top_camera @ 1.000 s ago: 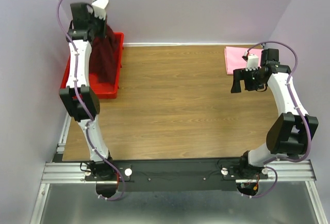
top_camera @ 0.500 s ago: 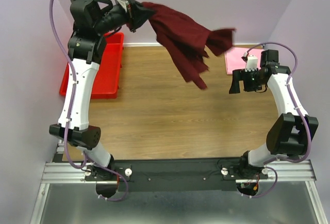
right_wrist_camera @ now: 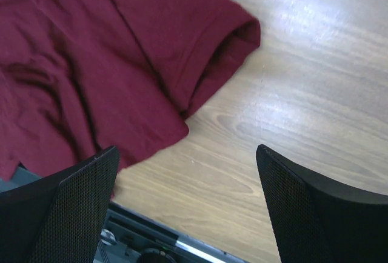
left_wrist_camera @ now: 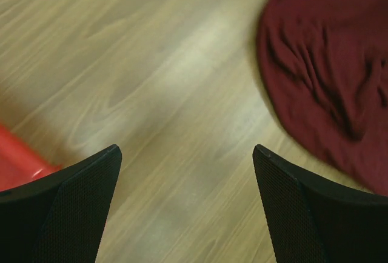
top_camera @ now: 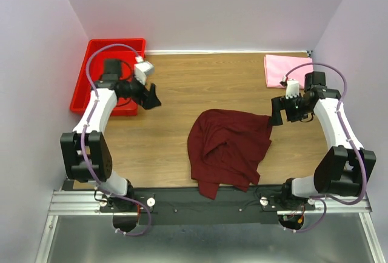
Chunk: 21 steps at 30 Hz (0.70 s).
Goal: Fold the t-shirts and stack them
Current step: Move the tshirt to the center of the board, then flatten the tshirt out
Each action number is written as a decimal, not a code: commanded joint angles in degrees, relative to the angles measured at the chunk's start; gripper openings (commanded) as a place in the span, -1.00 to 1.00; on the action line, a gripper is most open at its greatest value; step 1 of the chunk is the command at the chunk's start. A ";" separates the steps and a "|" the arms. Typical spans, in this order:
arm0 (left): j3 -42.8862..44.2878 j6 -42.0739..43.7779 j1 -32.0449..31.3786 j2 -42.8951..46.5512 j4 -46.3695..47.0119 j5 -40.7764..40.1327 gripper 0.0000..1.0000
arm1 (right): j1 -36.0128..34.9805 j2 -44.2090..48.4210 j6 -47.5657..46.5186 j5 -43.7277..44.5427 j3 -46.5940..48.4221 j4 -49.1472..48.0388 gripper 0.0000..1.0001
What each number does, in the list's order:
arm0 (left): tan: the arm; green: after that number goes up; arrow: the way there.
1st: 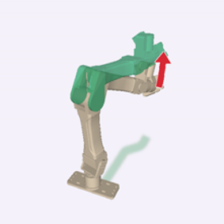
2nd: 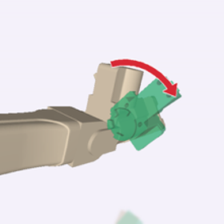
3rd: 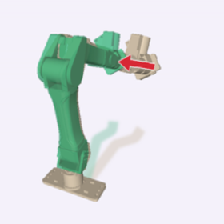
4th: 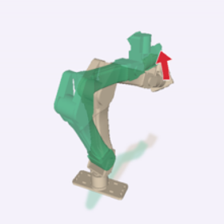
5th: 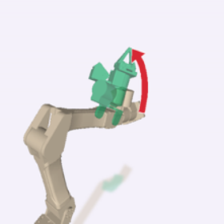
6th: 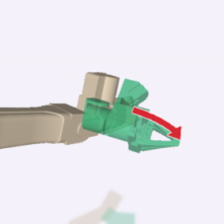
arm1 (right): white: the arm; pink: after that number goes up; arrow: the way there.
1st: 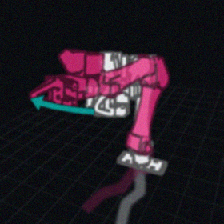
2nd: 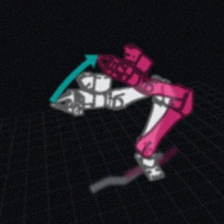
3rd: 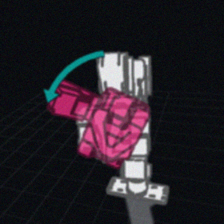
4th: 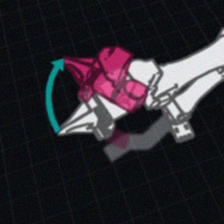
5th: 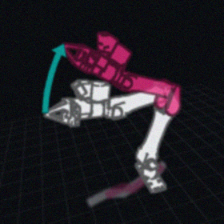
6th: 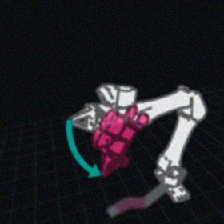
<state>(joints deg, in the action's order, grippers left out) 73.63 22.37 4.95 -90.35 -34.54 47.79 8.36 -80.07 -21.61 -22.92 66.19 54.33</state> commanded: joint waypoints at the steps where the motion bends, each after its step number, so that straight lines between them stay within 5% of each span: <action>1: -3.12 20.50 -12.20 7.11 -7.20 -3.65 0.83 | 0.43 0.09 -3.34 1.04 -0.63 2.80 1.00; 9: -16.75 29.39 -34.29 12.48 -3.69 -15.00 0.51 | -1.41 -1.14 -10.04 -1.69 -5.10 9.83 0.88; 14: -23.94 29.92 -41.75 12.74 0.25 -19.20 0.55 | -10.18 -2.18 -6.01 2.59 -5.99 6.77 0.81; 21: -26.17 27.38 -45.99 7.73 6.15 -25.47 0.66 | -13.28 -10.97 -2.48 7.97 -5.99 0.53 0.68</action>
<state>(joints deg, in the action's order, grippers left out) 46.98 50.76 -40.40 -79.66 -33.58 27.38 -3.73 -88.01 -26.89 -19.92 60.84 59.61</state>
